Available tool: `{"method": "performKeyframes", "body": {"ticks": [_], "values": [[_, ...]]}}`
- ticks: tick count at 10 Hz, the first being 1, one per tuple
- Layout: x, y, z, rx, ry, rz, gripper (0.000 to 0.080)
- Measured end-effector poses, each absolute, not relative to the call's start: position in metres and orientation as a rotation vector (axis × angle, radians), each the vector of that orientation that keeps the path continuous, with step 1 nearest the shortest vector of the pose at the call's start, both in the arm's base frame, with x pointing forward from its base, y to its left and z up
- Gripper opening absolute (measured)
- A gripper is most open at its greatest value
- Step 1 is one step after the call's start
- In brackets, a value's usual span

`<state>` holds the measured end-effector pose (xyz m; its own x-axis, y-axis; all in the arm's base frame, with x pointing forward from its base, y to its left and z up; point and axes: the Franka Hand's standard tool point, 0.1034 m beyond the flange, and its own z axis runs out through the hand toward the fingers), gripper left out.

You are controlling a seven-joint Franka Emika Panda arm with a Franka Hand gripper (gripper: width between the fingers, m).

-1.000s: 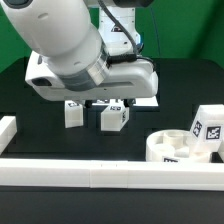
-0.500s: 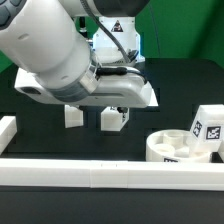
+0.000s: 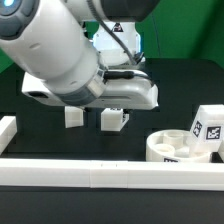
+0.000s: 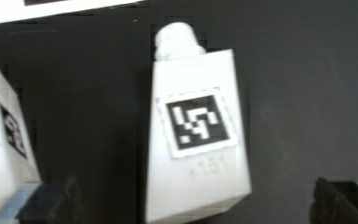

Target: Assemble stool

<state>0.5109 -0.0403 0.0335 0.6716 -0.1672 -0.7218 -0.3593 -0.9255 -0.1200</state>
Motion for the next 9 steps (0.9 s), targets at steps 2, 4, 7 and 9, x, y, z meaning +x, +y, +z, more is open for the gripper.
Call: {"method": "performKeyframes", "body": {"ticks": [2, 4, 7, 9], "values": [[0.511, -0.032, 0.027, -2.644, 0.405, 1.098, 0.0649], [0.509, -0.031, 0.017, -2.651, 0.406, 1.096, 0.0649], [0.503, -0.034, 0.007, -2.640, 0.424, 1.118, 0.0649], [0.502, -0.037, 0.004, -2.635, 0.435, 1.125, 0.0649]]}}
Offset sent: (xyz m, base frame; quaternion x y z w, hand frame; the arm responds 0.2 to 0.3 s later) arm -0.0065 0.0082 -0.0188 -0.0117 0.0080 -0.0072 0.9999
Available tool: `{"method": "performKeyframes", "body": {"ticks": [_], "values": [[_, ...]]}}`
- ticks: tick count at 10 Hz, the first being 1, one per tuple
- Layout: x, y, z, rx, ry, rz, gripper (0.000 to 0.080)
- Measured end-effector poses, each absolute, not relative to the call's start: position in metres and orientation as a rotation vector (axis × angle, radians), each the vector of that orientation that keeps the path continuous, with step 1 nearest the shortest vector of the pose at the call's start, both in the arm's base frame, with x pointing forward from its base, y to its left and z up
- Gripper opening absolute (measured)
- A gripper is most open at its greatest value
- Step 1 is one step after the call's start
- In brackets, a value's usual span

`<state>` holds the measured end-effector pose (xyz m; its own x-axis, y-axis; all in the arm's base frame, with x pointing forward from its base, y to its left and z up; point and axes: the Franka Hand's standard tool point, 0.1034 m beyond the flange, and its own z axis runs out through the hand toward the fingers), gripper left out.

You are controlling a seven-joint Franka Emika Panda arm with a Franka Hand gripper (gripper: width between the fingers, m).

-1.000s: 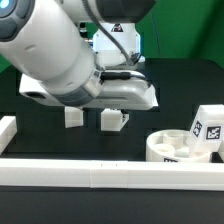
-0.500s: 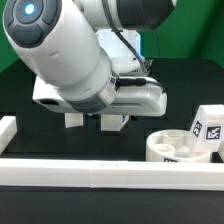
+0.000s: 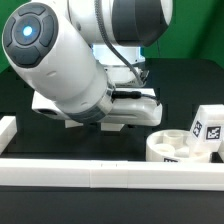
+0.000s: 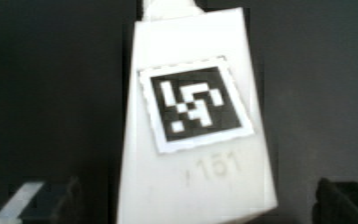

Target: Assemble stool

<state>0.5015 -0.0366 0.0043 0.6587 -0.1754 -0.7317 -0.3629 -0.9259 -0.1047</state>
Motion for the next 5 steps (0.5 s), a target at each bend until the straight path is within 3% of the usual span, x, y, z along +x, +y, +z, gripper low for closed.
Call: {"method": "performKeyframes", "body": {"ticks": [1, 2, 5], "values": [[0.5009, -0.0369, 0.0040, -2.634, 0.436, 1.126, 0.0533], [0.5009, -0.0370, 0.0036, -2.635, 0.433, 1.124, 0.0355], [0.5009, -0.0367, 0.0036, -2.636, 0.429, 1.123, 0.0324]]}}
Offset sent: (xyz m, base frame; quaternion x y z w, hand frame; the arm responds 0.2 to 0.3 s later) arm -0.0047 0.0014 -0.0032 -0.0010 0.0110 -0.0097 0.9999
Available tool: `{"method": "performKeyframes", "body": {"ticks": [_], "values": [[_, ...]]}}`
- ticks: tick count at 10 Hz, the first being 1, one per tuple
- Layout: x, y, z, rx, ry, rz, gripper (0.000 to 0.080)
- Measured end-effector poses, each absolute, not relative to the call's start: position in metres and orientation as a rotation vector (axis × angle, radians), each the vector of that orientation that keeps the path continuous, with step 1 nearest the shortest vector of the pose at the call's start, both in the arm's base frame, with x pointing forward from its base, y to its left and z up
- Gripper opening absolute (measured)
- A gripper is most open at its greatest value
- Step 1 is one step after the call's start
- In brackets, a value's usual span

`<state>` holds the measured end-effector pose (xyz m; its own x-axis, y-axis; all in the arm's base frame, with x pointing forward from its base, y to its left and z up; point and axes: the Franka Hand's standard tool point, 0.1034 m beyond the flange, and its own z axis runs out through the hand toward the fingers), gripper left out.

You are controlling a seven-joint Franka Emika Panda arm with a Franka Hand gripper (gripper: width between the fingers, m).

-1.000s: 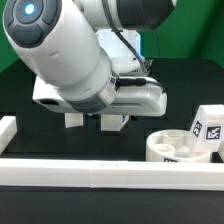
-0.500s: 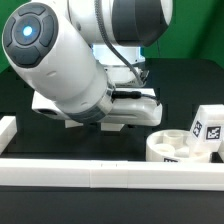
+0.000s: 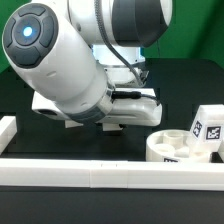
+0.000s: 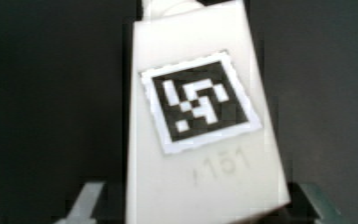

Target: Assemble stool

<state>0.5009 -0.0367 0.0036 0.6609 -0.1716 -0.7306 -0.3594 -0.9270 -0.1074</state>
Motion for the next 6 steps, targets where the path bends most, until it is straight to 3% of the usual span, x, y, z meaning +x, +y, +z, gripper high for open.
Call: {"method": "performKeyframes", "body": {"ticks": [6], "values": [[0.5028, -0.0369, 0.0050, -2.639, 0.425, 1.117, 0.0326]]}}
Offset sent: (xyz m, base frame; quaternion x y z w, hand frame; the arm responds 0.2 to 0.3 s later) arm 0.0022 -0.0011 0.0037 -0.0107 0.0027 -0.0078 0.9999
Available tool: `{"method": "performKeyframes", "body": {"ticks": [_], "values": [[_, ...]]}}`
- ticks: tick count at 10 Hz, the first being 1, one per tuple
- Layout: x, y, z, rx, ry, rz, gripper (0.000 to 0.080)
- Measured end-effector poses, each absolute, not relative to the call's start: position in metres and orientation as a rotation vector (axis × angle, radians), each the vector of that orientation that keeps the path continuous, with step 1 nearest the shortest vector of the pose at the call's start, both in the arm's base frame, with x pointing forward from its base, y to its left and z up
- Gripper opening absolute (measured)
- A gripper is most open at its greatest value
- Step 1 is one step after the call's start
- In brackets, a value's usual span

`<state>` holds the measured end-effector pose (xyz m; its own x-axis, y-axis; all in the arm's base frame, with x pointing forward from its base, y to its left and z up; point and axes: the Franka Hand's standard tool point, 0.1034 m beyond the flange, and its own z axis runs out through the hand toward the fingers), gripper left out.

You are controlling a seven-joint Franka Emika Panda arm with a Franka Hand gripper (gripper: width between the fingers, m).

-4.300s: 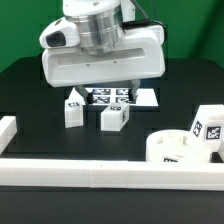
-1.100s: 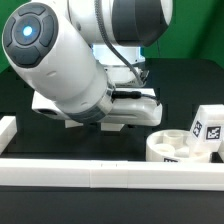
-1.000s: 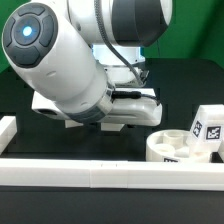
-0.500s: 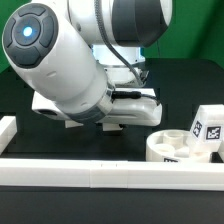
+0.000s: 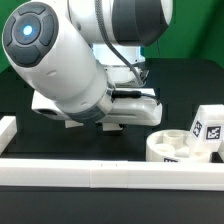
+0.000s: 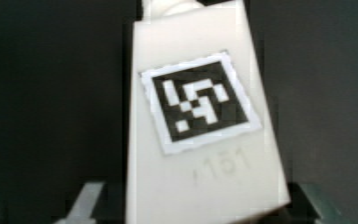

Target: Assemble stool

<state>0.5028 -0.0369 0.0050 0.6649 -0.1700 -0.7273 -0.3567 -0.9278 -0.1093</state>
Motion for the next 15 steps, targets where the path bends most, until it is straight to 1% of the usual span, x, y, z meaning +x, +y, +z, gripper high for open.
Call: {"method": "performKeyframes", "body": {"ticks": [2, 3, 4, 6, 7, 9, 13, 14, 15], "values": [[0.506, -0.037, 0.011, -2.643, 0.422, 1.106, 0.0327], [0.510, -0.037, 0.022, -2.647, 0.417, 1.089, 0.0327], [0.515, -0.037, 0.037, -2.646, 0.412, 1.074, 0.0327], [0.524, -0.037, 0.058, -2.654, 0.403, 1.039, 0.0327], [0.531, -0.037, 0.074, -2.665, 0.397, 1.003, 0.0327], [0.540, -0.028, 0.093, -2.691, 0.413, 0.961, 0.0327], [0.547, -0.031, 0.086, -2.721, 0.419, 0.889, 0.0327], [0.556, -0.034, 0.082, -2.765, 0.435, 0.785, 0.0327], [0.562, -0.032, 0.087, -2.788, 0.458, 0.695, 0.0327]]}}
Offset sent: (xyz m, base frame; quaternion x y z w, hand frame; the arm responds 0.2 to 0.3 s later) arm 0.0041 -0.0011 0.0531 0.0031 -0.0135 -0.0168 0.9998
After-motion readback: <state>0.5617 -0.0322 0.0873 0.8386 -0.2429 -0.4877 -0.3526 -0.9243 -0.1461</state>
